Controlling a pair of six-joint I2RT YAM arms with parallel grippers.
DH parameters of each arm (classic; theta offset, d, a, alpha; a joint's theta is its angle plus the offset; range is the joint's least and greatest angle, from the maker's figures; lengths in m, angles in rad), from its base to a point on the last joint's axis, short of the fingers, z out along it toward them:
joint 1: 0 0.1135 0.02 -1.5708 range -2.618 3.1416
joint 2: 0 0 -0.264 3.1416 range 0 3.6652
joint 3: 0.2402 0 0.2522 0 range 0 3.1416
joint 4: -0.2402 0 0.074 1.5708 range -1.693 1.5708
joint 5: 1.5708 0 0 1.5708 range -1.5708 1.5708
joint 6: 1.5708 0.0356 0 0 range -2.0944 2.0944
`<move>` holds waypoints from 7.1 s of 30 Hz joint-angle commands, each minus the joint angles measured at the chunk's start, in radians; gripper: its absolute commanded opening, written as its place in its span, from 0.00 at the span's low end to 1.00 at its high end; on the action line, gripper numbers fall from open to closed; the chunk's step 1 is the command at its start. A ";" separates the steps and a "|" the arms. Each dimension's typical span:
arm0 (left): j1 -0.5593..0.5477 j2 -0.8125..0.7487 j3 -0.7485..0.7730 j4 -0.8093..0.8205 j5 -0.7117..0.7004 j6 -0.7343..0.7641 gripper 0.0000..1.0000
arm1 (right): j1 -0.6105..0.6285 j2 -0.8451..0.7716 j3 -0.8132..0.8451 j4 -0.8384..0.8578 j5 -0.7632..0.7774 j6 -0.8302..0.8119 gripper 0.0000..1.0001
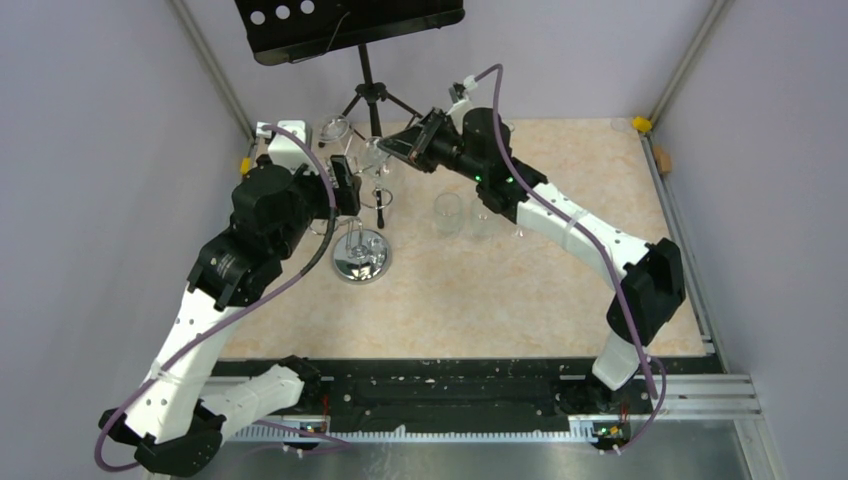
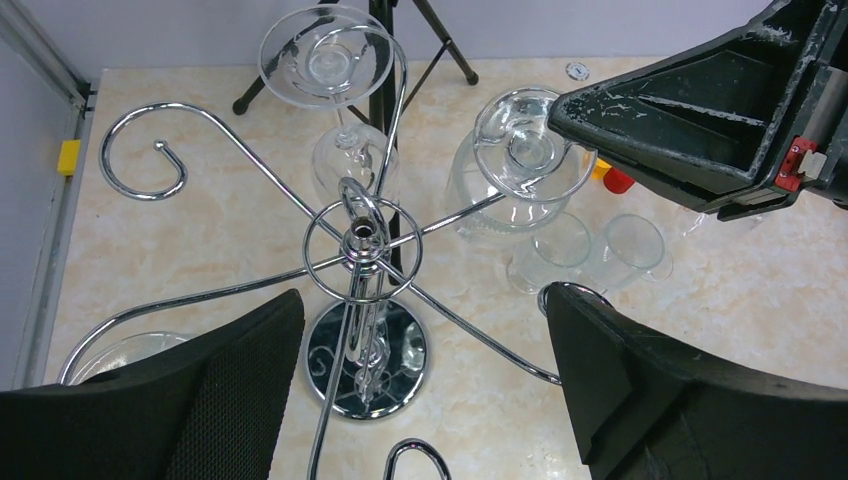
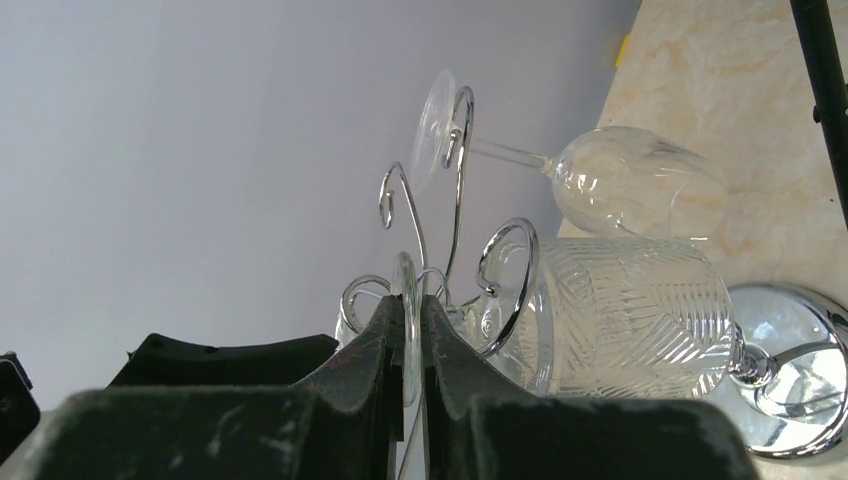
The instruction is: Take the wine glass off the wine glass rack
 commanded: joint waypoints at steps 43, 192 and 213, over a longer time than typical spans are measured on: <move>0.002 -0.085 -0.006 0.020 -0.058 -0.040 0.94 | 0.030 0.085 0.188 0.166 0.372 -0.051 0.00; -0.389 0.946 0.305 -0.246 0.141 -0.116 0.00 | -0.096 -1.070 -0.813 -0.297 0.816 -0.413 0.61; -0.359 0.934 0.239 -0.165 0.167 -0.100 0.26 | -0.096 -1.061 -0.822 -0.299 0.793 -0.384 0.61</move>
